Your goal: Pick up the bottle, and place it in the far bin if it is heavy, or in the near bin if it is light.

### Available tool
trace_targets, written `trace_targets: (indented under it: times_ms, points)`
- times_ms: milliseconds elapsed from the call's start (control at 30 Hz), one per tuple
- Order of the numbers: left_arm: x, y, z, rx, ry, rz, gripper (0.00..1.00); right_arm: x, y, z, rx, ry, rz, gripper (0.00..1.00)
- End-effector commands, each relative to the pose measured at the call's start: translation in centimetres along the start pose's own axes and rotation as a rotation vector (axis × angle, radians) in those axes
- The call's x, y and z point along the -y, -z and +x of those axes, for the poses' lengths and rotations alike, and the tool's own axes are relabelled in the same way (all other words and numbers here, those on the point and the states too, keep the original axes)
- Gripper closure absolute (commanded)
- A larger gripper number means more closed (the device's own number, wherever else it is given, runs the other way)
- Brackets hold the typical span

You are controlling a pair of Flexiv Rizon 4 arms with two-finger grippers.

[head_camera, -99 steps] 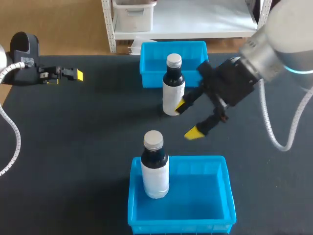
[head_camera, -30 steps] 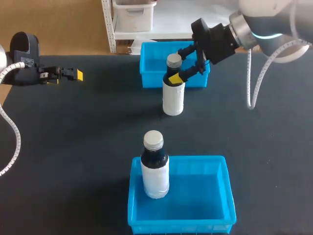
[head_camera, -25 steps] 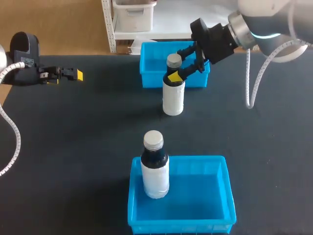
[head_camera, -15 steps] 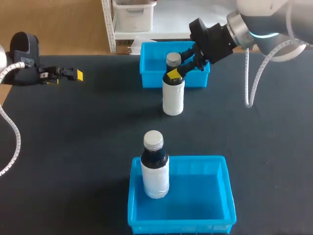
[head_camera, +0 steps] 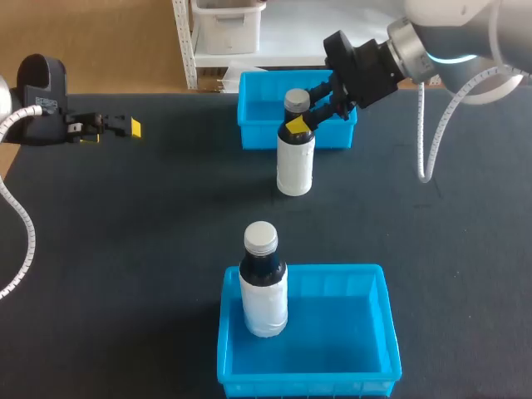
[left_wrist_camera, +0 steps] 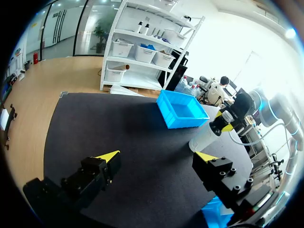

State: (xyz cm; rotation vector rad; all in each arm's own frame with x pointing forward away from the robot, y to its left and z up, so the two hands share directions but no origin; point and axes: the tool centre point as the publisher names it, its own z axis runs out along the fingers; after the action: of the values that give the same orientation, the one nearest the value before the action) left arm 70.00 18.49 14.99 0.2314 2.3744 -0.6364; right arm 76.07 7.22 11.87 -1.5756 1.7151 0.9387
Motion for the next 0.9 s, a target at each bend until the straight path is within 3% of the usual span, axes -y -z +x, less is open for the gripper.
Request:
trace_targets:
  times_ms: [33, 567, 900]
  points:
    - [0.0, 0.0, 0.0, 0.000, 0.000, 0.000, 0.00, -0.6, 0.8, -0.2, 0.007, 0.005, 0.016, 1.00]
    - [0.0, 0.0, 0.0, 0.000, 0.000, 0.000, 0.00, -2.1, 7.4, -4.1, 0.009, 0.068, 0.072, 1.00]
    - [0.0, 0.0, 0.0, 0.000, 0.000, 0.000, 0.00, -3.3, 12.3, -4.3, 0.034, 0.056, 0.110, 1.00]
